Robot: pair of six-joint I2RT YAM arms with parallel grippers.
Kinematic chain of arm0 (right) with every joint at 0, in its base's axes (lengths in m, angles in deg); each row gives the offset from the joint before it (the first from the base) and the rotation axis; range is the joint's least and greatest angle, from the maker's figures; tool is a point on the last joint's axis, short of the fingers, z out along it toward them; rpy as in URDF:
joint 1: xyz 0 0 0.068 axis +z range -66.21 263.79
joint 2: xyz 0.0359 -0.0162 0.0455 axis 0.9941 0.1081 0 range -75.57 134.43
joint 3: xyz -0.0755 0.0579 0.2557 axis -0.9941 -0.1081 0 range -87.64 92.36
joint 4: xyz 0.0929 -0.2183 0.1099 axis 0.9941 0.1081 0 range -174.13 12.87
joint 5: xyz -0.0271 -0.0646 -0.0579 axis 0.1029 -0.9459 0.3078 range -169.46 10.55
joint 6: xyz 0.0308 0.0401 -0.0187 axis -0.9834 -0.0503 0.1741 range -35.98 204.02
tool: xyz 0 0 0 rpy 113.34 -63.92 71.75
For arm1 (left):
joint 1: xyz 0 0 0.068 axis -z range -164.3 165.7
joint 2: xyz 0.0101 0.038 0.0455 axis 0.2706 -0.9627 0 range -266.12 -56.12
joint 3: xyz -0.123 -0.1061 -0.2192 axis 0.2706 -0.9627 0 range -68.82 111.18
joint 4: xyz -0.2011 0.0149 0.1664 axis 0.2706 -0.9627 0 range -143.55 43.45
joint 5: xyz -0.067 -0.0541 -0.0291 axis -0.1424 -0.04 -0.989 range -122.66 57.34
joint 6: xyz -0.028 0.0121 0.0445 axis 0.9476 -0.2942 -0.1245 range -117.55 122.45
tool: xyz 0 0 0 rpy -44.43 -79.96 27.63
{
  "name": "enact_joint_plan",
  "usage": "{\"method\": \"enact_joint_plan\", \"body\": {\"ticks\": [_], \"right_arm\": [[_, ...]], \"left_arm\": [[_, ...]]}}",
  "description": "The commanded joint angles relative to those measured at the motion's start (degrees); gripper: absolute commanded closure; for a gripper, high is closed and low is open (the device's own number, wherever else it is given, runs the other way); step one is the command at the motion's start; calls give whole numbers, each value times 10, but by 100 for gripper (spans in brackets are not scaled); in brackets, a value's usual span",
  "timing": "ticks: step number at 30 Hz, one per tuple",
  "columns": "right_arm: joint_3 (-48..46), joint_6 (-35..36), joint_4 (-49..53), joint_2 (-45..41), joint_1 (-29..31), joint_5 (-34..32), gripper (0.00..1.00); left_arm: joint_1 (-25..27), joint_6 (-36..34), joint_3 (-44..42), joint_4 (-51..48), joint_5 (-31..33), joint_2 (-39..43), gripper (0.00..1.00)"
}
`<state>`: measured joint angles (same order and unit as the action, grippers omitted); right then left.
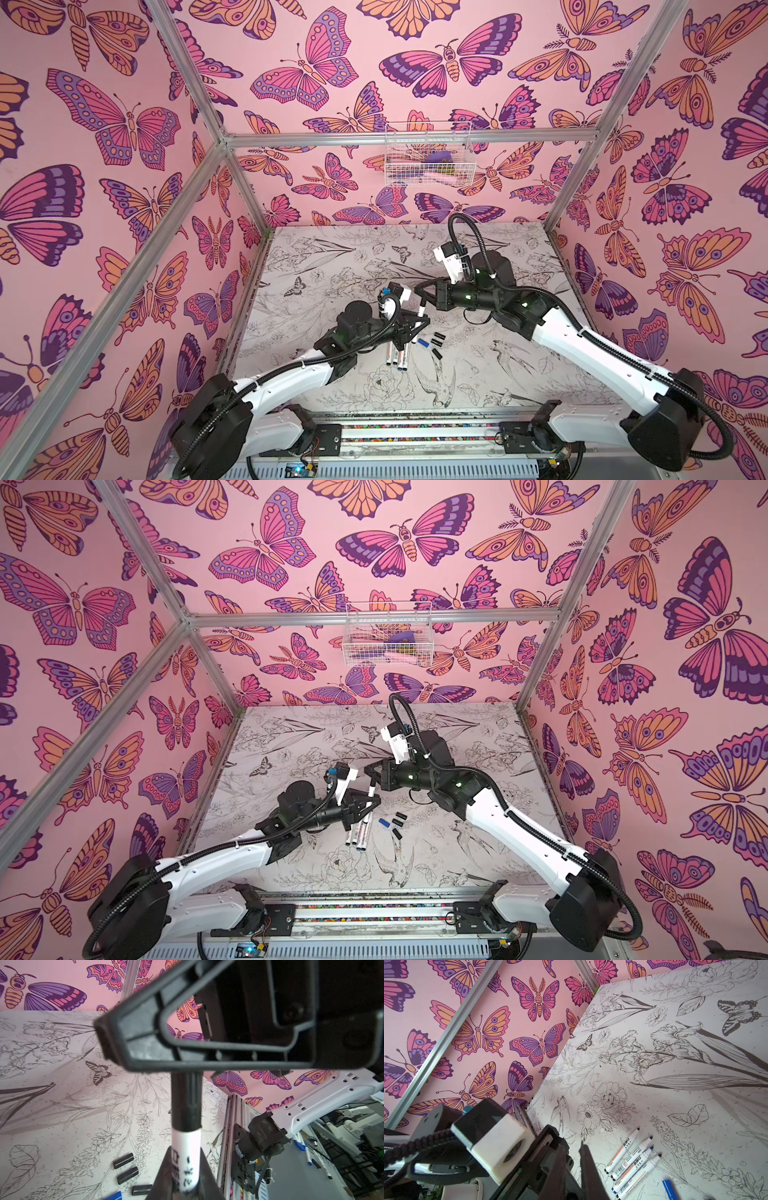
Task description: Insert the pens into the pen caps
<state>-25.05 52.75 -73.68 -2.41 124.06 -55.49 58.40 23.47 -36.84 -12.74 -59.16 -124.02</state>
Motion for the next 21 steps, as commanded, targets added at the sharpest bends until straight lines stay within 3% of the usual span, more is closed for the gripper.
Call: {"method": "enact_joint_plan", "body": {"ticks": [1, 6, 11, 21], "right_arm": [[-76, 16, 242, 44, 34, 43, 100], [-74, 39, 265, 47, 68, 25, 100], [-75, 41, 275, 71, 99, 3, 100], [-98, 46, 251, 92, 107, 24, 100]], "left_arm": [[-8, -85, 91, 260, 128, 68, 100], [-6, -142, 115, 261, 173, 50, 100], [-3, -138, 132, 309, 173, 22, 100], [1, -167, 195, 341, 174, -22, 100]]}}
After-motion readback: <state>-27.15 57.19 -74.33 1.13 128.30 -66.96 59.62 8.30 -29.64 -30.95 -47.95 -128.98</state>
